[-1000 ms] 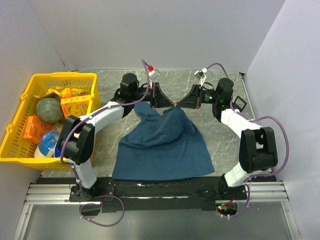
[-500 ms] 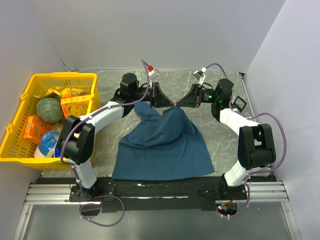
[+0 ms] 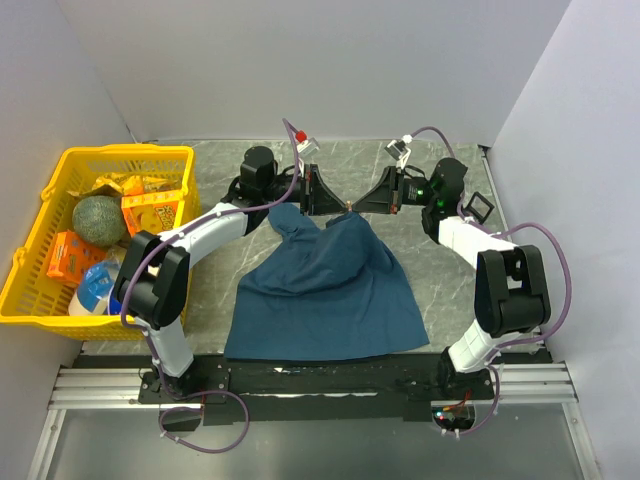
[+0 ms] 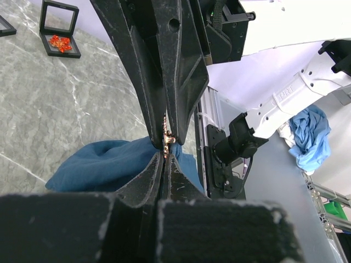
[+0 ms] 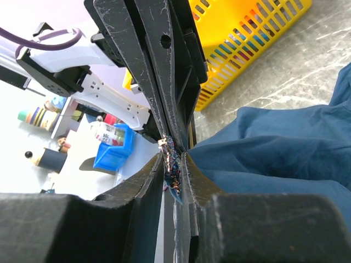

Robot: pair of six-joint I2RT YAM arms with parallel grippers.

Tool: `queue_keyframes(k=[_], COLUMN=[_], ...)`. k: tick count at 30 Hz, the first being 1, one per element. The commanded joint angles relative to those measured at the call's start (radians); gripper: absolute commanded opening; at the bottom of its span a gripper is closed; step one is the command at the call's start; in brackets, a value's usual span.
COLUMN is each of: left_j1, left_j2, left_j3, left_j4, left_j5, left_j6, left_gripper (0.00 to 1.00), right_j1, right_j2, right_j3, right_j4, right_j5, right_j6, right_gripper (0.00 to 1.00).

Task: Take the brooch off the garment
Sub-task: Remove the brooch from the clothes.

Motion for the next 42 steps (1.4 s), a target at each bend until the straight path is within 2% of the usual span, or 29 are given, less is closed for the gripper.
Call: queue_keyframes(k=[1, 7, 12, 17, 28, 34, 42], left_j1=[-0.009, -0.011, -0.012, -0.014, -0.014, -0.014, -0.014], left_j2=[-0.035, -0.036, -0.035, -0.036, -0.041, -0.047, -0.053], left_j3=[0.01, 0.015, 0.015, 0.017, 0.015, 0.013, 0.012], left_j4=[0.034, 0.022, 0.023, 0.011, 0.0, -0.009, -0.014], left_j5=[0.022, 0.022, 0.022, 0.019, 0.016, 0.016, 0.017], left_j6=[0.011, 0.023, 0.021, 0.032, 0.041, 0.05, 0.057], left_gripper=[0.01, 0.01, 0.01, 0.01, 0.01, 0.01, 0.01], right_j1=[0.001, 0.005, 0.004, 0.005, 0.007, 0.002, -0.019], right_j2=[0.024, 0.023, 0.009, -0.01, -0.051, -0.062, -0.076], right_j3=[0.009, 0.023, 0.025, 0.045, 0.071, 0.088, 0.078], right_j4=[0.056, -0.045, -0.09, -0.208, -0.233, -0.207, -0.07], right_j5=[0.022, 0.031, 0.047, 0.059, 0.037, -0.001, -0.036], right_j6=[0.011, -0.062, -0.1, -0.192, -0.218, -0.181, -0.09], right_gripper=[0.23, 0.16, 0.16, 0.15, 0.32, 0.4, 0.41])
